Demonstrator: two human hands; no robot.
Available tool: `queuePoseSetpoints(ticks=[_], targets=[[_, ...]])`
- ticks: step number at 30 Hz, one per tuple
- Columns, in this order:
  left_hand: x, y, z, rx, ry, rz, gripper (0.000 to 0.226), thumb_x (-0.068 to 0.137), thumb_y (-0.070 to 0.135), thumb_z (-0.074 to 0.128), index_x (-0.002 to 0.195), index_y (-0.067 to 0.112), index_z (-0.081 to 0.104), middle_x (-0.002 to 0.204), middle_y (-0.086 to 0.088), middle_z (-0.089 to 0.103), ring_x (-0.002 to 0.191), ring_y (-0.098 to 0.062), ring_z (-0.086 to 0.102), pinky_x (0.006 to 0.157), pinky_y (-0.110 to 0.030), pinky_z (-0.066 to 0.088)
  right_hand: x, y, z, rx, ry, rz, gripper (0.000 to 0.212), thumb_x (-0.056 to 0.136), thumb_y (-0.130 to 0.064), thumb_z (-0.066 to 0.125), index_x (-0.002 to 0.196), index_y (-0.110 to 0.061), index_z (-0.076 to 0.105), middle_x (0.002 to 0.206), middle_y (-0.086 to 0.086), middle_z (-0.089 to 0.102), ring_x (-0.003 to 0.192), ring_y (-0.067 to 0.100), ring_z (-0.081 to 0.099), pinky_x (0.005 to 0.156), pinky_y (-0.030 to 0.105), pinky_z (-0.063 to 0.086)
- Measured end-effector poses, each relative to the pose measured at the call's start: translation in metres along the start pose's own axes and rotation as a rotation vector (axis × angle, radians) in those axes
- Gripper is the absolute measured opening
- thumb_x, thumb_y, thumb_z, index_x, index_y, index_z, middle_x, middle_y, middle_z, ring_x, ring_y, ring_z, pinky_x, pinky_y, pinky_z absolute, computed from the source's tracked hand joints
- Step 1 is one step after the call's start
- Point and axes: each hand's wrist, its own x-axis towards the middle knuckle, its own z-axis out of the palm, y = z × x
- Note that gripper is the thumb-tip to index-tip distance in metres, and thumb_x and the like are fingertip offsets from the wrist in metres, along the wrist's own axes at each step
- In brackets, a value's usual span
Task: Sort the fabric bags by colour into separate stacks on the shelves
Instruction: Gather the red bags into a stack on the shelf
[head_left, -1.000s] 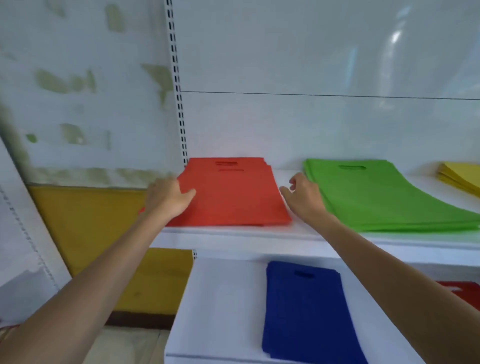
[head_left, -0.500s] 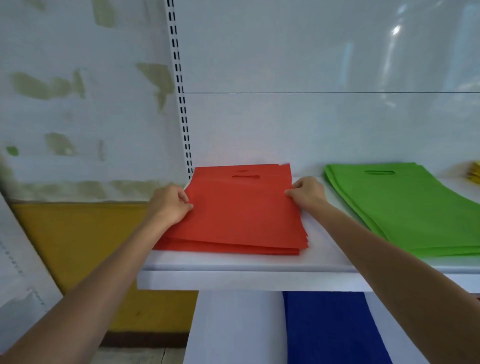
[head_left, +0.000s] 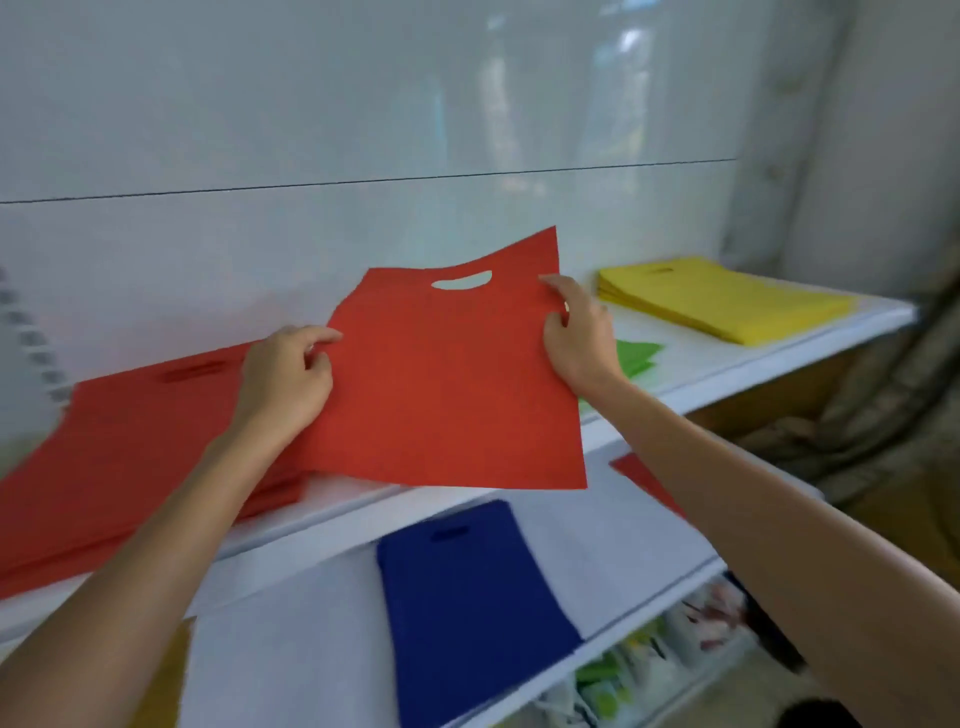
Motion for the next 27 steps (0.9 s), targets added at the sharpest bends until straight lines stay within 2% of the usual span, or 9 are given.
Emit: queuePoseSetpoints(ticks=[2,7,11,14,17,19,21,24,27], targets=[[-0.004,0.051,0.038,-0.074,-0.01,0.076,0.033,0.084,-0.002,0.05,0.109,0.009,0.068,0.118,-0.013,0.063,0.107,-0.029,0.057,0.095,-0.028,0.037,-0.001,0.037,-0.06,-0.086,0.069,0.061,0.049,0.082,0.004,0.042,0.129,-0.007,0.054,0.131,0.009,0.055,0.119,0.025,0.049,0.097,0.019,0.028],[-0.04,0.19,0.138,-0.262,-0.077,0.336,0.027,0.081,0.003,0.053,0.103,0.004,0.069,0.108,-0.014,0.067,0.096,-0.028,0.062,0.085,-0.026,0.039,-0.03,0.132,-0.209,-0.252,0.245,0.228,0.046,0.085,-0.001,0.044,0.129,-0.009,0.055,0.129,0.009,0.057,0.117,0.024,0.051,0.097,0.021,0.031],[-0.095,0.282,0.224,-0.4,-0.223,0.383,0.022,0.082,0.005,0.059,0.101,0.006,0.07,0.102,-0.013,0.067,0.089,-0.028,0.061,0.081,-0.026,0.04,-0.082,0.21,-0.308,-0.373,0.315,0.324,0.046,0.082,0.002,0.045,0.124,-0.006,0.059,0.126,0.009,0.06,0.116,0.023,0.053,0.099,0.019,0.032],[-0.145,0.322,0.283,-0.466,-0.365,0.386,0.021,0.081,0.004,0.061,0.099,0.006,0.07,0.102,-0.012,0.067,0.088,-0.029,0.062,0.082,-0.03,0.044,-0.126,0.266,-0.355,-0.435,0.325,0.404,0.048,0.077,0.008,0.044,0.122,-0.002,0.06,0.124,0.012,0.061,0.117,0.024,0.054,0.099,0.018,0.032],[-0.192,0.338,0.333,-0.476,-0.472,0.397,0.019,0.079,0.0,0.061,0.096,0.004,0.07,0.1,-0.014,0.067,0.092,-0.03,0.062,0.084,-0.027,0.041,-0.164,0.314,-0.375,-0.473,0.291,0.508,0.051,0.074,0.009,0.044,0.12,-0.003,0.061,0.124,0.011,0.061,0.116,0.024,0.055,0.102,0.023,0.035],[-0.217,0.336,0.361,-0.466,-0.548,0.383,0.02,0.079,-0.001,0.062,0.096,0.004,0.07,0.1,-0.013,0.066,0.092,-0.028,0.062,0.082,-0.027,0.042,-0.181,0.343,-0.372,-0.476,0.256,0.557,0.051,0.074,0.01,0.044,0.12,-0.003,0.061,0.125,0.011,0.06,0.116,0.024,0.055,0.101,0.018,0.032],[-0.233,0.327,0.388,-0.444,-0.613,0.356,0.021,0.079,0.0,0.062,0.097,0.005,0.07,0.101,-0.012,0.066,0.089,-0.027,0.062,0.08,-0.029,0.045,-0.192,0.37,-0.359,-0.475,0.217,0.616,0.05,0.077,0.01,0.043,0.123,-0.003,0.06,0.129,0.011,0.057,0.12,0.024,0.053,0.1,0.016,0.03],[-0.239,0.309,0.429,-0.398,-0.672,0.338,0.02,0.079,-0.001,0.063,0.097,0.005,0.07,0.1,-0.011,0.066,0.085,-0.028,0.061,0.079,-0.029,0.045,-0.2,0.409,-0.331,-0.443,0.135,0.704,0.049,0.086,0.006,0.04,0.131,-0.008,0.054,0.138,0.006,0.05,0.126,0.021,0.046,0.104,0.024,0.033],[-0.236,0.295,0.47,-0.366,-0.718,0.293,0.02,0.081,0.0,0.062,0.099,0.003,0.07,0.102,-0.012,0.065,0.087,-0.028,0.062,0.08,-0.03,0.045,-0.192,0.449,-0.31,-0.445,0.069,0.719,0.047,0.09,0.005,0.039,0.134,-0.009,0.051,0.139,0.005,0.048,0.126,0.021,0.045,0.101,0.021,0.033]])
